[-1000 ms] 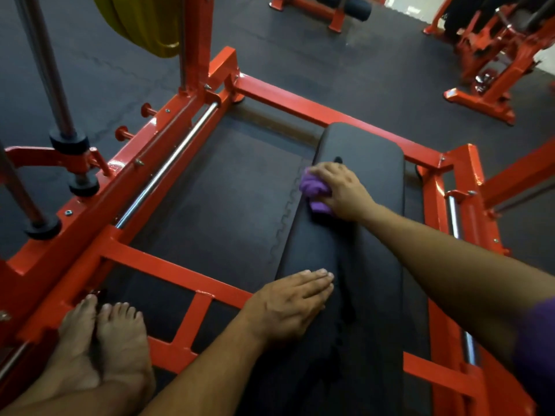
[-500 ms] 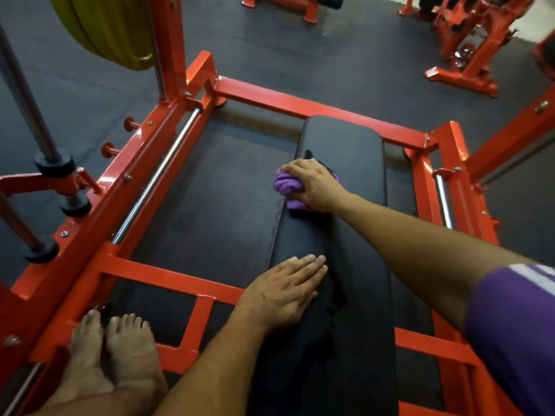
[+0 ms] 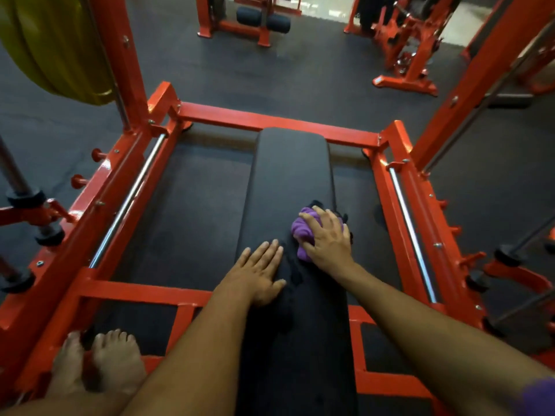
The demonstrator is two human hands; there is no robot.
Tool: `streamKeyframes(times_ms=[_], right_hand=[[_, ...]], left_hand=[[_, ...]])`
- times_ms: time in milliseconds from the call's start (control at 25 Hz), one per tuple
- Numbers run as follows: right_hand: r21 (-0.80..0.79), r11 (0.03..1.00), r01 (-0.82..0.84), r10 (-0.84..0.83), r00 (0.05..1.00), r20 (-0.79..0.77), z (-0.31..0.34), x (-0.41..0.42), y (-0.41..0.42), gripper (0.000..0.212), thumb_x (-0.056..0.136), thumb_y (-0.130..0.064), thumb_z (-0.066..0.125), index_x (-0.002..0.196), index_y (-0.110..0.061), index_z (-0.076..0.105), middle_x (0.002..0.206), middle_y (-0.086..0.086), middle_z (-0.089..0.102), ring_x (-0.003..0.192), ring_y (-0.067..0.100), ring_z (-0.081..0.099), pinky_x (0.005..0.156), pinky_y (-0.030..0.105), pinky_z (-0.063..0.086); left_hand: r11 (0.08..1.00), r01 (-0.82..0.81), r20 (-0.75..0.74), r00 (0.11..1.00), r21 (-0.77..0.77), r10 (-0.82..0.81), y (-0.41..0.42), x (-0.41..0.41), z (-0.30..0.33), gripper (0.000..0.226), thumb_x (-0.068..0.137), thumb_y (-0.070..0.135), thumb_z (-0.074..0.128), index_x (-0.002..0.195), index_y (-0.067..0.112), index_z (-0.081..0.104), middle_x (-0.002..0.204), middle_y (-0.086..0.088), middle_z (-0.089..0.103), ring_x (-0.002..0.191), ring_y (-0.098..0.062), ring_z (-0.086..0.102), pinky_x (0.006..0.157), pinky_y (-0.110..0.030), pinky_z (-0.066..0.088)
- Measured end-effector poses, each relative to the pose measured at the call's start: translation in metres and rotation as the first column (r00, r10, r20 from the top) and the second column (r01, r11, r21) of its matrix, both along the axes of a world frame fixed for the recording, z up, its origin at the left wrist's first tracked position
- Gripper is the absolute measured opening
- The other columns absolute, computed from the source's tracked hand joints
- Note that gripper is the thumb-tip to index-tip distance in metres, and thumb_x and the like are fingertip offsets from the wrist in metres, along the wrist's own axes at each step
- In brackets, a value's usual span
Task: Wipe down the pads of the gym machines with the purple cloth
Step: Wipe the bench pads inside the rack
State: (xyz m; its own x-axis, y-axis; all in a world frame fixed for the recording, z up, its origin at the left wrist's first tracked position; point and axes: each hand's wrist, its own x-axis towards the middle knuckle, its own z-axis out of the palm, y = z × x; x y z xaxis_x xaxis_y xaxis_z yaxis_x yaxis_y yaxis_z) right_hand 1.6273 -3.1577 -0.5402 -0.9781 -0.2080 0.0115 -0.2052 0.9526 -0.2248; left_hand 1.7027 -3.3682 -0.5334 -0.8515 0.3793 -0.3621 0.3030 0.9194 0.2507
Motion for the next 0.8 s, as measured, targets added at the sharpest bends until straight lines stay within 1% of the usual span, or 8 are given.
streamKeyframes(times_ms=[80,160,320,400,480,640,720,800], right_hand=[[0.014,1.000,0.020,-0.020,1.000,-0.002,-0.003,0.030,-0.010,0.074,0.080,-0.063,0.036,0.146,-0.033,0.049,0.160,0.004,0.037,0.147,0.035,0.033,0.110,0.067,0.028],[-0.016,0.999,-0.039,0.038,0.998,-0.046,-0.003,0.076,-0.003,0.070,0.076,-0.056,0.045,0.142,-0.033,0.049,0.157,0.005,0.043,0.143,0.037,0.040,0.105,0.071,0.036],[-0.018,0.994,-0.108,0.107,0.992,-0.071,-0.005,0.147,0.012,0.072,0.069,-0.044,0.048,0.141,-0.034,0.049,0.154,0.001,0.044,0.142,0.034,0.041,0.106,0.064,0.038],[-0.023,0.994,-0.107,0.104,0.989,-0.103,-0.007,0.114,0.009,0.070,0.068,-0.037,0.050,0.138,-0.032,0.048,0.147,0.001,0.049,0.138,0.032,0.046,0.104,0.063,0.043],[0.021,1.000,-0.016,0.019,0.988,-0.151,-0.008,0.060,0.002,0.063,0.073,-0.031,0.058,0.135,-0.029,0.050,0.144,0.002,0.050,0.136,0.031,0.046,0.101,0.062,0.043],[-0.046,0.988,0.150,-0.152,0.988,-0.028,-0.002,-0.017,-0.015,0.054,0.087,-0.034,0.062,0.139,-0.025,0.050,0.148,0.004,0.044,0.141,0.031,0.035,0.112,0.061,0.030],[-0.060,0.993,0.101,-0.105,0.991,-0.079,-0.002,0.002,-0.011,0.055,0.083,-0.034,0.060,0.137,-0.024,0.052,0.145,0.005,0.048,0.140,0.033,0.039,0.110,0.063,0.032],[-0.116,0.993,-0.037,0.027,0.996,-0.083,0.001,0.046,0.002,0.059,0.077,-0.033,0.060,0.136,-0.026,0.053,0.144,0.002,0.049,0.141,0.031,0.040,0.113,0.060,0.032]], left_hand=[[0.996,-0.074,0.052,0.996,-0.051,0.077,0.010,0.011,0.009,0.071,0.110,0.046,0.024,0.163,0.021,-0.017,0.167,0.007,-0.028,0.156,-0.013,-0.023,0.125,-0.042,-0.013],[0.991,-0.135,0.072,0.988,-0.025,0.136,0.014,0.021,0.010,0.070,0.111,0.042,0.023,0.162,0.019,-0.017,0.168,0.003,-0.029,0.156,-0.016,-0.024,0.126,-0.043,-0.013],[0.989,-0.147,0.034,0.989,-0.012,0.147,0.015,0.026,0.005,0.068,0.111,0.043,0.019,0.161,0.019,-0.021,0.166,0.004,-0.033,0.147,-0.011,-0.035,0.122,-0.041,-0.020],[0.988,-0.154,0.000,0.988,-0.005,0.154,0.017,0.027,0.000,0.069,0.105,0.049,0.008,0.160,0.021,-0.023,0.164,0.006,-0.035,0.142,-0.009,-0.038,0.119,-0.039,-0.023],[0.988,-0.157,-0.016,0.988,-0.013,0.157,0.018,0.028,-0.003,0.077,0.091,0.056,-0.006,0.157,0.023,-0.025,0.159,0.009,-0.038,0.141,-0.008,-0.039,0.117,-0.037,-0.024],[0.985,-0.171,-0.022,0.985,-0.003,0.171,0.019,0.029,-0.008,0.084,0.077,0.060,-0.018,0.152,0.025,-0.029,0.156,0.012,-0.040,0.145,-0.010,-0.037,0.118,-0.036,-0.025],[0.983,-0.177,-0.094,0.979,0.038,0.180,0.013,0.029,-0.011,0.086,0.081,0.060,-0.010,0.159,0.024,-0.018,0.164,0.009,-0.028,0.154,-0.013,-0.022,0.123,-0.037,-0.018],[0.988,-0.129,-0.276,0.950,0.084,0.148,0.012,0.025,-0.009,0.080,0.094,0.052,0.023,0.163,0.014,0.024,0.171,-0.006,0.019,0.157,-0.025,0.024,0.125,-0.044,0.013]])
